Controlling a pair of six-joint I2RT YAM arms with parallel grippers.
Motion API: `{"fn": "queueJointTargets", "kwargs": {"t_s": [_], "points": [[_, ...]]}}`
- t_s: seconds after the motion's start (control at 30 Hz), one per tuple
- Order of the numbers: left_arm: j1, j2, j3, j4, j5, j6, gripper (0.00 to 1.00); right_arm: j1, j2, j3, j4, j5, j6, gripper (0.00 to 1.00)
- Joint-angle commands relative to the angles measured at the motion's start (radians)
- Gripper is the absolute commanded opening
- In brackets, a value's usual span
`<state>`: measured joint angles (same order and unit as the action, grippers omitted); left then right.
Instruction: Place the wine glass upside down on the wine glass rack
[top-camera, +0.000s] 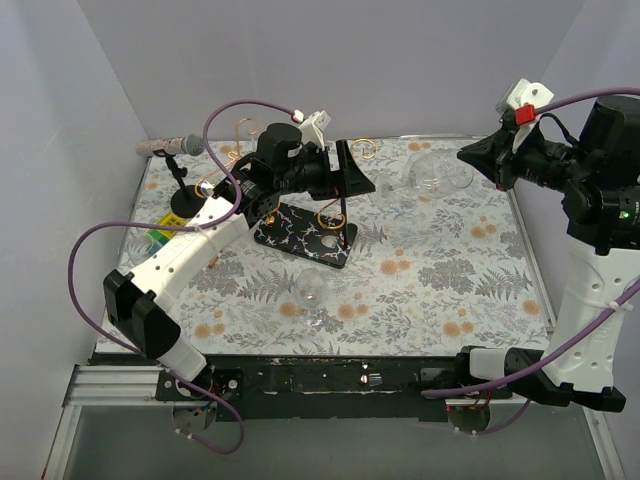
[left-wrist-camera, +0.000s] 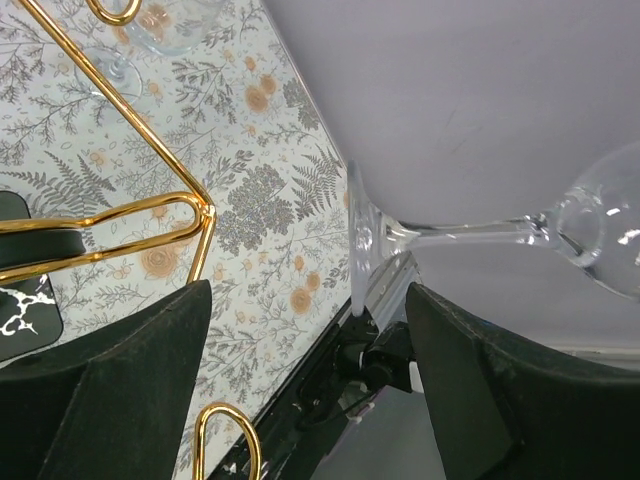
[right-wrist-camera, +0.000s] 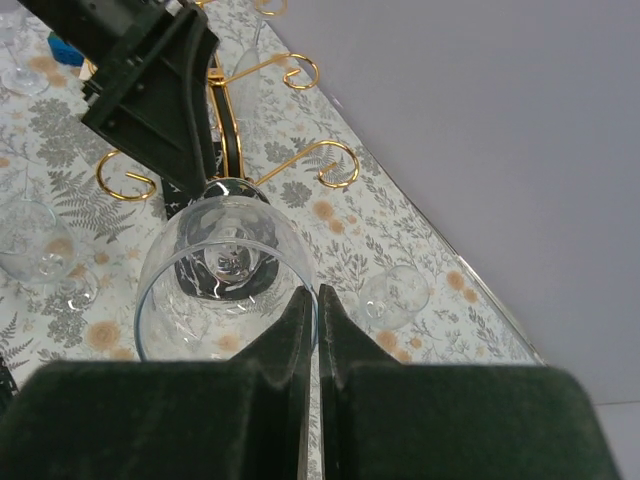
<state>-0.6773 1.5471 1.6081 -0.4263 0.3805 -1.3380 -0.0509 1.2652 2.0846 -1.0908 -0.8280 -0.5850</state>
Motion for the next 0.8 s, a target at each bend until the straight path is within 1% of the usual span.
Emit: {"fn": "queueJointTargets", "kwargs": {"t_s": [0.0, 0.13, 0.3, 0.43, 0.57, 0.63, 0.67, 0.7, 0.73, 0.77], "points": [[-0.005, 0.031, 0.067, -0.019, 0.069, -0.016, 0.74, -0.003, 0.008, 0.055, 0.078, -0.101, 0.039, 0.01], [-0.005, 0.05, 0.072, 0.0, 0.116, -0.033, 0.63, -0.004, 0.017, 0.065, 0.08, -0.125, 0.047, 0.01], [-0.007, 0.042, 0.049, 0.044, 0.172, -0.059, 0.45, -0.004, 0.02, 0.061, 0.083, -0.141, 0.051, 0.01], [-0.004, 0.022, 0.012, 0.101, 0.216, -0.092, 0.43, -0.003, 0.02, 0.054, 0.088, -0.151, 0.053, 0.01], [0.008, 0.002, -0.022, 0.165, 0.264, -0.141, 0.33, -0.004, 0.019, 0.052, 0.092, -0.152, 0.056, 0.01], [0.018, -0.008, -0.042, 0.201, 0.291, -0.165, 0.26, -0.004, 0.022, 0.052, 0.092, -0.155, 0.056, 0.01], [0.024, -0.016, -0.051, 0.213, 0.308, -0.179, 0.21, -0.004, 0.02, 0.052, 0.094, -0.158, 0.056, 0.01], [0.027, -0.022, -0.062, 0.228, 0.32, -0.196, 0.14, -0.004, 0.02, 0.051, 0.094, -0.161, 0.056, 0.01], [0.033, -0.03, -0.069, 0.241, 0.334, -0.208, 0.05, -0.003, 0.02, 0.051, 0.092, -0.164, 0.056, 0.01], [0.041, -0.038, -0.079, 0.254, 0.345, -0.225, 0.0, -0.003, 0.019, 0.049, 0.094, -0.166, 0.056, 0.01]]}}
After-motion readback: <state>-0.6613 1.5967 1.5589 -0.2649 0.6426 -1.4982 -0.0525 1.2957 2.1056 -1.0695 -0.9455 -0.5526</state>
